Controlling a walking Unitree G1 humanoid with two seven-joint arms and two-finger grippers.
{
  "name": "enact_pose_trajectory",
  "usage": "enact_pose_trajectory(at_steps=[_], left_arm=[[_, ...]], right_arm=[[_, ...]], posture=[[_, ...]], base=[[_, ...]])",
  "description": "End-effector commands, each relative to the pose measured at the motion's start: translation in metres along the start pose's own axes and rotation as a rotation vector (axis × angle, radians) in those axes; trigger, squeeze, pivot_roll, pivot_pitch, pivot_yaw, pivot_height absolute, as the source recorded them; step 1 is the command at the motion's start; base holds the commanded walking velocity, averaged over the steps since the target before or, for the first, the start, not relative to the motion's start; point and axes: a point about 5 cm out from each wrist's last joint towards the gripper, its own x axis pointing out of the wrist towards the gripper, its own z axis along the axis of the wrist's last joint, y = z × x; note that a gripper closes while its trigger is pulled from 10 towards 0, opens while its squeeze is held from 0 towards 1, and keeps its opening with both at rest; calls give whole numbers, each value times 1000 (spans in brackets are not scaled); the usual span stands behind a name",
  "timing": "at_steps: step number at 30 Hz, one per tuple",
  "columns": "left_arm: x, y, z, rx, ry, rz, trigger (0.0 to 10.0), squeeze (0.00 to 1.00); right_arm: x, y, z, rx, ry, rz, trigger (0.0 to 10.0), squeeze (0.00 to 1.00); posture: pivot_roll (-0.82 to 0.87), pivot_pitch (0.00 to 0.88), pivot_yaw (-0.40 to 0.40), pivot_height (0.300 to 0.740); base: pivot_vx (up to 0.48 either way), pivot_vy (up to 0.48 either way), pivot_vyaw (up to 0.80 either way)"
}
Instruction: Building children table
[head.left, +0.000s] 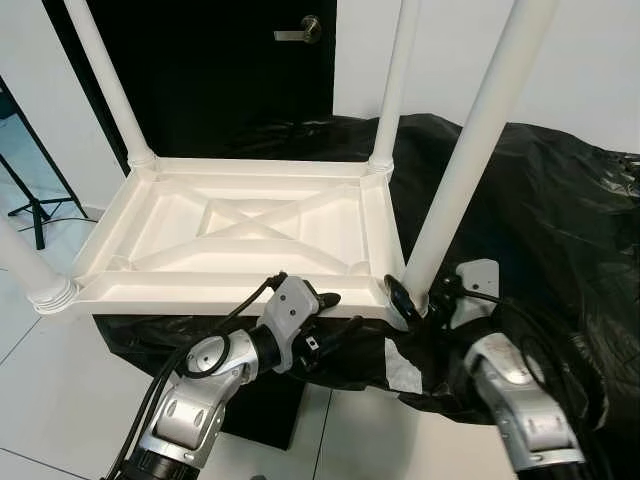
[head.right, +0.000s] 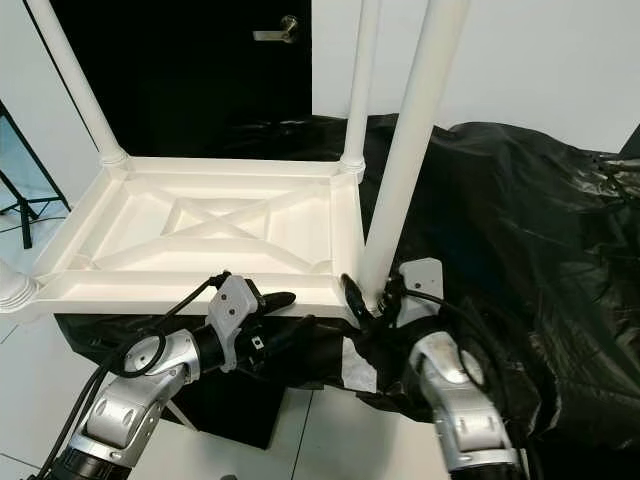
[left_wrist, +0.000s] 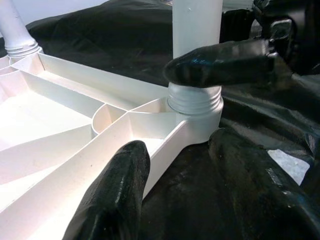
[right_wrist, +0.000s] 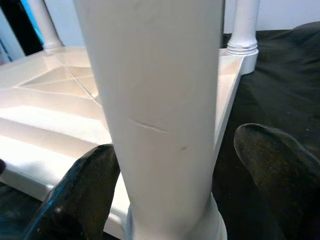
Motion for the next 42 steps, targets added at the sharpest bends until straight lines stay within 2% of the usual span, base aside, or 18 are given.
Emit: enact_pose_trajectory(at_steps=[1, 4, 7, 12, 17, 18, 19, 20, 25, 31, 32, 33, 36, 38, 42], left_arm=[[-1, 0, 1, 10, 4, 3, 10000, 0], [-2, 0, 1, 12, 5, 7, 10000, 0], [-3, 0, 1, 9, 4, 17, 10000, 0], [-4, -1, 1, 7, 4, 22, 10000, 0], [-4, -1, 1, 6, 5, 26, 10000, 0], [-5, -1, 1, 6, 5, 30, 10000, 0], [-5, -1, 1, 6, 5, 30, 10000, 0], [-6, -1, 1, 7, 5, 33, 10000, 0], [-7, 0, 1, 8, 7, 36, 10000, 0], [-4, -1, 2, 6, 3, 32, 10000, 0], [-4, -1, 2, 6, 2, 30, 10000, 0], [-3, -2, 2, 4, 1, 27, 10000, 0], [0, -3, 1, -2, 0, 18, 10000, 0], [0, -3, 1, -2, 0, 18, 10000, 0], [1, -5, 0, -6, -1, 7, 10000, 0]], right_arm=[[-1, -1, -4, 13, 12, 28, 10000, 0], [2, -10, -6, -46, 42, 149, 10000, 0], [14, -19, -5, -121, 80, 291, 10000, 0], [24, -21, -3, -165, 100, 389, 10000, 0], [28, -21, -2, -176, 104, 421, 10000, 0], [31, -20, -2, -186, 106, 451, 2039, 0], [31, -20, -2, -186, 106, 451, 2039, 0], [33, -19, -2, -189, 109, 478, 0, 0], [29, -20, -5, -174, 119, 491, 0, 0], [21, -23, -9, -128, 114, 441, 0, 0], [20, -24, -9, -123, 111, 425, 6588, 0], [18, -24, -10, -117, 112, 384, 10000, 0], [14, -22, -11, -114, 110, 259, 10000, 0], [14, -22, -11, -114, 110, 259, 10000, 0], [13, -15, -13, -111, 103, 127, 10000, 0]], posture=[[0, 0, -30, 740], [11, 0, -34, 740], [22, 0, -40, 740], [29, 0, -45, 740], [39, 0, -49, 740], [39, 0, -49, 740], [39, 0, -49, 740], [47, 0, -52, 740], [38, 0, -49, 740], [25, 0, -45, 740], [25, 0, -45, 740], [25, 0, -45, 740], [2, 0, -39, 740], [2, 0, -39, 740], [-5, 0, -35, 740]], base=[[0, 0, 0], [0, 0, 0], [0, 0, 0], [0, 0, 0], [0, 0, 0], [0, 0, 0], [0, 0, 0], [0, 0, 0], [0, 0, 0], [0, 0, 0], [0, 0, 0], [0, 0, 0], [0, 0, 0], [0, 0, 0], [0, 0, 0]])
